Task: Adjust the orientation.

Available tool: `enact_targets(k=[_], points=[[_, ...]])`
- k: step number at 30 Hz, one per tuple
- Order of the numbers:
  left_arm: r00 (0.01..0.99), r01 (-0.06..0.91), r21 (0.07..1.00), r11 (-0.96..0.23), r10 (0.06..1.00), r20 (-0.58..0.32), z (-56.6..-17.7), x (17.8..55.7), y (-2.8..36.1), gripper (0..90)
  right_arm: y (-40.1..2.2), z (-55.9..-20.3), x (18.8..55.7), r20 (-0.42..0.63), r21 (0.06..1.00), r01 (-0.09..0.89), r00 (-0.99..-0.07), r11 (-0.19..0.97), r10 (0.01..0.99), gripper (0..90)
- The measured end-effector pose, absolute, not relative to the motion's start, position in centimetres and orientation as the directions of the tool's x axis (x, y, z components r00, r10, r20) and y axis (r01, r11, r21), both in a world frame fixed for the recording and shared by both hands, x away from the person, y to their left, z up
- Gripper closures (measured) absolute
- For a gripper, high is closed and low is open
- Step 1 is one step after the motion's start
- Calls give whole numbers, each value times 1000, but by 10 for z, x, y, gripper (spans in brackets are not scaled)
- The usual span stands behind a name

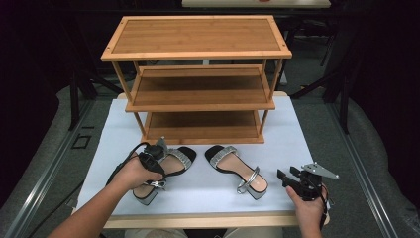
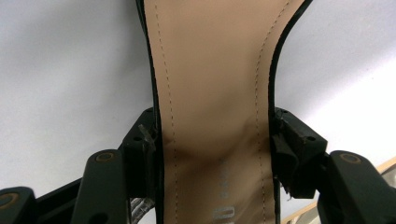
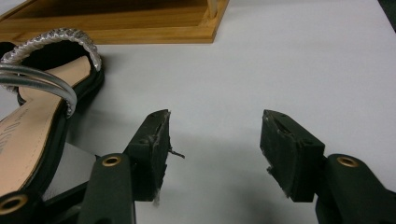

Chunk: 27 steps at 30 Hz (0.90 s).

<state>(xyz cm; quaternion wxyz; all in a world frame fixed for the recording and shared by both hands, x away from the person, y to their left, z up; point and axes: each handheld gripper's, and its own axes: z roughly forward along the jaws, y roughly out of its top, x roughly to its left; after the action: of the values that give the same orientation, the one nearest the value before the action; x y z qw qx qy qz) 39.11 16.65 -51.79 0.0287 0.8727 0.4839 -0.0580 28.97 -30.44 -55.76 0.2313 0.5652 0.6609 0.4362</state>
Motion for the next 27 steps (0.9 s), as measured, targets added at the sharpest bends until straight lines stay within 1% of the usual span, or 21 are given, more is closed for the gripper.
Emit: enact_targets(k=[4,6,9,14,16,19,22,27], points=[[524,848,-15,-530,843,-122,-517,391,165,422,-304,-558,290,192,838,546,-253,-23,948,421],[519,851,-5,-525,843,-142,-517,392,168,425,-305,-556,289,185,832,554,-253,-14,950,422],[527,847,8,-531,837,-148,-517,390,172,427,-305,-558,290,189,839,544,-253,-22,949,422],[528,845,5,-535,833,-165,-513,390,178,428,-304,-557,290,177,831,556,-253,-6,951,422],[527,846,9,-533,833,-170,-510,390,181,429,-303,-558,290,180,837,547,-257,-11,949,422],[532,843,11,-538,832,-158,-509,387,182,429,-303,-558,290,182,838,545,-255,-14,950,421],[533,843,17,-538,829,-168,-507,385,185,430,-304,-557,290,182,829,559,-253,-10,950,421],[531,845,35,-533,831,-166,-498,383,189,430,-303,-558,291,184,833,553,-256,-12,949,422]])
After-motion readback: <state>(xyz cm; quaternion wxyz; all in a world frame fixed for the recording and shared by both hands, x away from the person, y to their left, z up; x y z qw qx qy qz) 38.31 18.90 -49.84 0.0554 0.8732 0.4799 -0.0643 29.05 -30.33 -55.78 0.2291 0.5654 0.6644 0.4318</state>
